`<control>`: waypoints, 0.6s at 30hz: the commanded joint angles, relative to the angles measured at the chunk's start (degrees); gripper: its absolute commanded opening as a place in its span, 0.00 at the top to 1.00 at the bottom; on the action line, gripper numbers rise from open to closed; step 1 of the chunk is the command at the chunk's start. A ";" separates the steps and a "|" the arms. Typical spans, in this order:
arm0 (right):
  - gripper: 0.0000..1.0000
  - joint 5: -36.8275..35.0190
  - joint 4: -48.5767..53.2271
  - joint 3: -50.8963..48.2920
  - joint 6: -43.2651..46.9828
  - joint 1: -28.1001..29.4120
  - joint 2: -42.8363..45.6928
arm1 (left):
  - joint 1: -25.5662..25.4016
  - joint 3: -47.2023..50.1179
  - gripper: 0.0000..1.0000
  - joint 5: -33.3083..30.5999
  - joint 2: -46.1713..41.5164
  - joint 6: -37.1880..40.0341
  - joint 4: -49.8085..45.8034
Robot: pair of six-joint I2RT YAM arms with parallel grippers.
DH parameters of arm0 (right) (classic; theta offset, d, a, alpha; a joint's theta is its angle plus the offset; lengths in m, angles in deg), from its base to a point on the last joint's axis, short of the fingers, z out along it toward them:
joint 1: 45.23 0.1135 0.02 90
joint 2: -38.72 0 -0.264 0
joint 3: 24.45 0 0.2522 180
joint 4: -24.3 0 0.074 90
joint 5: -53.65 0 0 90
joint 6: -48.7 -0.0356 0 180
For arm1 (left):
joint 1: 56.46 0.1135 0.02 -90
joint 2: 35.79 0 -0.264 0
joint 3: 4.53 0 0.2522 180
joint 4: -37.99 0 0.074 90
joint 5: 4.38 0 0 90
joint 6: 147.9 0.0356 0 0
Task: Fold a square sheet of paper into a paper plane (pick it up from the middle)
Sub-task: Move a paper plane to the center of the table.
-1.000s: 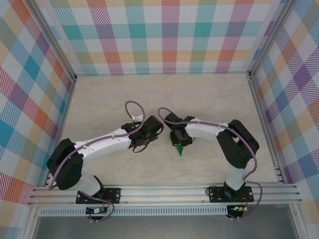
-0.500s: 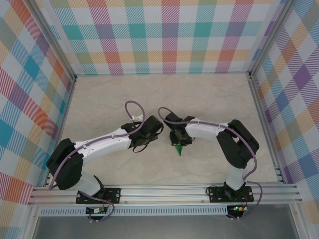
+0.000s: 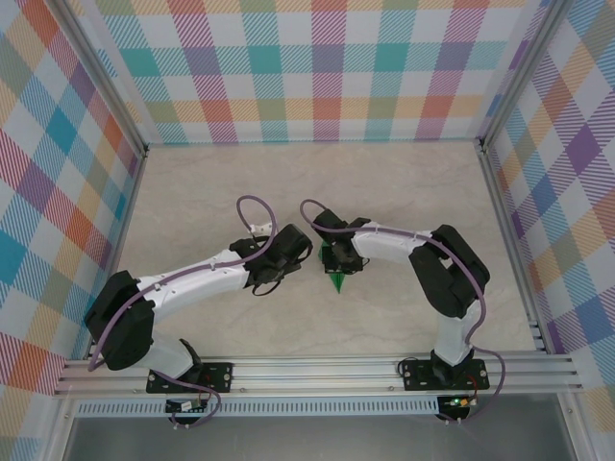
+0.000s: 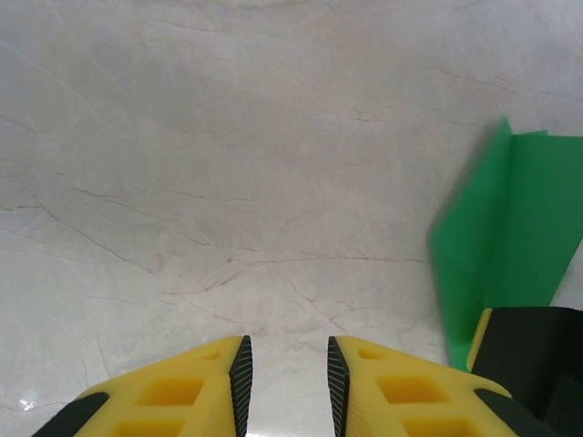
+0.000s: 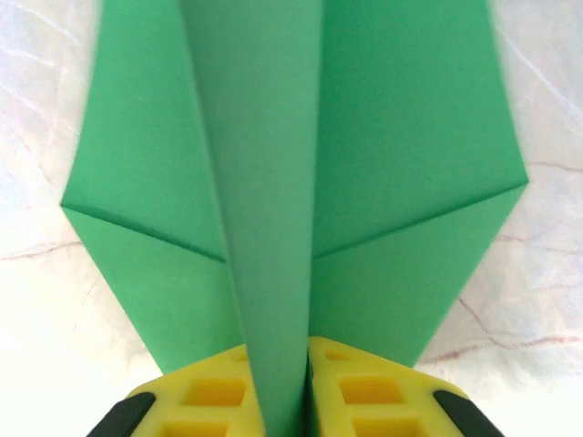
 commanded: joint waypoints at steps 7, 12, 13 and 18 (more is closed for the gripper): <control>0.80 1.39 2.72 1.60 0.04 -0.35 -4.73 | 0.67 0.54 0.69 -1.80 -1.54 -0.27 -1.70; 0.79 1.98 4.10 2.91 0.28 -0.44 -3.35 | 0.87 0.63 0.69 -2.19 -1.95 -0.04 -2.27; 0.77 1.91 4.52 3.42 0.63 -0.44 -2.50 | 0.90 0.63 0.69 -2.37 -2.01 0.06 -2.37; 0.65 0.77 5.92 4.47 2.16 -0.44 4.37 | 1.08 0.84 0.69 -3.18 -2.56 0.92 -2.14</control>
